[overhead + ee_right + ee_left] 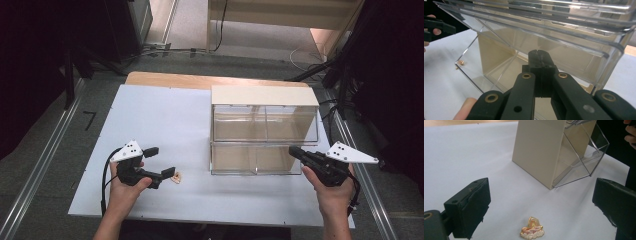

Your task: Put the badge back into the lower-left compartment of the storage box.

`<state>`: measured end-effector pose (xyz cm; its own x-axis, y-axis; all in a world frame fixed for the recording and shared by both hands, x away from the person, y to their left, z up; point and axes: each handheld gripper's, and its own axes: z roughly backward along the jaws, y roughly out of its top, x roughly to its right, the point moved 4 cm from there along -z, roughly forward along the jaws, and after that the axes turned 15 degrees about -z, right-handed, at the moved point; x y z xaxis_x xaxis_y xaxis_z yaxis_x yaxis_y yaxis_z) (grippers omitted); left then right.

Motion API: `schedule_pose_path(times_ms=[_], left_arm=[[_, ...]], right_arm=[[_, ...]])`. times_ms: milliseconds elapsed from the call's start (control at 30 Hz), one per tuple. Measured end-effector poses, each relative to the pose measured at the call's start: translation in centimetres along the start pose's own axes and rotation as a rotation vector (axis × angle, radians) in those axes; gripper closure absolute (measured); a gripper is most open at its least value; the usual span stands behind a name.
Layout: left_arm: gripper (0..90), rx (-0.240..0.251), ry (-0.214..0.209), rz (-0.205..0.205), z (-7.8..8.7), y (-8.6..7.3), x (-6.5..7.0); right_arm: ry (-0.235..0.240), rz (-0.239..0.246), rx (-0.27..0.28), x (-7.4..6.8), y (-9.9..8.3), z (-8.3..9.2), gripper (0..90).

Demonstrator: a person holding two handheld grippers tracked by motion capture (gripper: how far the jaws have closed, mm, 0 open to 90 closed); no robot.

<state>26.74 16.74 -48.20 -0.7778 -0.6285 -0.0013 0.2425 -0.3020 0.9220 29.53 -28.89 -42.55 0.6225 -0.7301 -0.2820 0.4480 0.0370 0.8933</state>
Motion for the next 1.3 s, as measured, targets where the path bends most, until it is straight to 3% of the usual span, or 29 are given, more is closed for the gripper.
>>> schedule_pose_path(times_ms=[200, 467, 633, 933, 1167, 1300], left_arm=[[5.2, -0.066, -0.002, 0.003, -0.7, -1.2, -0.3], [24.9, -0.131, 0.003, 0.012, -1.5, -2.4, -0.6], [32.9, -0.183, -0.012, -0.004, -2.1, -3.0, -0.4], [43.6, -0.295, 0.016, -0.033, -3.3, -3.9, 0.1], [53.6, -0.353, 0.014, -0.061, -3.9, -4.3, 0.5], [58.3, -0.355, -0.002, -0.068, -4.0, -4.2, 0.8]], right_arm=[[-0.007, -0.003, 0.0, -0.1, 0.1, -0.1, 88.5], [-0.003, -0.007, 0.0, -0.1, 0.0, -0.2, 88.4], [0.006, -0.012, 0.001, -0.1, 0.0, -0.2, 88.5], [0.008, -0.012, -0.001, -0.1, -0.1, -0.3, 88.5], [0.007, -0.008, -0.004, -0.1, -0.1, -0.4, 88.4], [0.009, -0.007, -0.004, -0.1, -0.1, -0.4, 88.4]])
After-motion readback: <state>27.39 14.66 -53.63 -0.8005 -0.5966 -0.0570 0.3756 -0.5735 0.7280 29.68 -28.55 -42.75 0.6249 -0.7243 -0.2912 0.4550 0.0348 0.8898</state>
